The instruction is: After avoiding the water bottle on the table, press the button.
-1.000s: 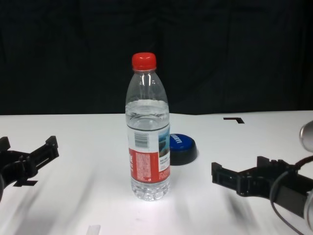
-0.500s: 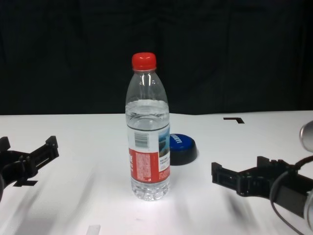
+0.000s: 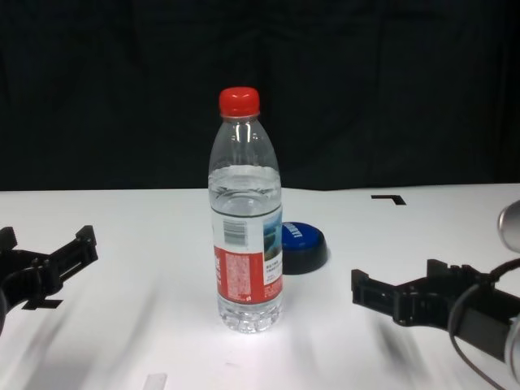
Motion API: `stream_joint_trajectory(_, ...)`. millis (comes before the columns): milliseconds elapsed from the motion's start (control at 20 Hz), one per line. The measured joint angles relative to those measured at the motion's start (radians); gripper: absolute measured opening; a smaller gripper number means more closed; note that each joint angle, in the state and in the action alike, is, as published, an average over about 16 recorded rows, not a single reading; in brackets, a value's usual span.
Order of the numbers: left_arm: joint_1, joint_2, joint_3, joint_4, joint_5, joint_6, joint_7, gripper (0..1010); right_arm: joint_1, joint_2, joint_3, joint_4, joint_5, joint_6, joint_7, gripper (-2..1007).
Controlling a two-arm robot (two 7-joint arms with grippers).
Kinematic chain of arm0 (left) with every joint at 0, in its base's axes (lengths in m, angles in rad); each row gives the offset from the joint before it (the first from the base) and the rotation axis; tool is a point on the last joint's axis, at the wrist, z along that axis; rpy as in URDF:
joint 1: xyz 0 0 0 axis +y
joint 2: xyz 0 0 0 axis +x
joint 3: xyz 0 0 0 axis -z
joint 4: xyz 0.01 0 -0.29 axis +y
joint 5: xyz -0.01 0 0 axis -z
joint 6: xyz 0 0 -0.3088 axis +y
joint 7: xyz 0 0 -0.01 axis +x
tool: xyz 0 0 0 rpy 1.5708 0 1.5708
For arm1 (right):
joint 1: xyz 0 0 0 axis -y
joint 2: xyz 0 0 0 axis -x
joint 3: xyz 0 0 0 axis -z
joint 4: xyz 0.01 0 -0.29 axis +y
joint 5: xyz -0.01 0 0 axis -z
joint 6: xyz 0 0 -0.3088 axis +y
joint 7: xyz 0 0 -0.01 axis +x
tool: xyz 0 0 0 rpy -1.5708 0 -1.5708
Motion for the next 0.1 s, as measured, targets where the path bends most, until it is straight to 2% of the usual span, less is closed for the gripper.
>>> stream_joint_trajectory(100, 0.0, 0.0, 0.0, 0.0, 0.0, 0.0, 0.0, 1003, 0.0, 0.0, 0.0, 0.0, 0.0, 0.0, 0.0, 1003)
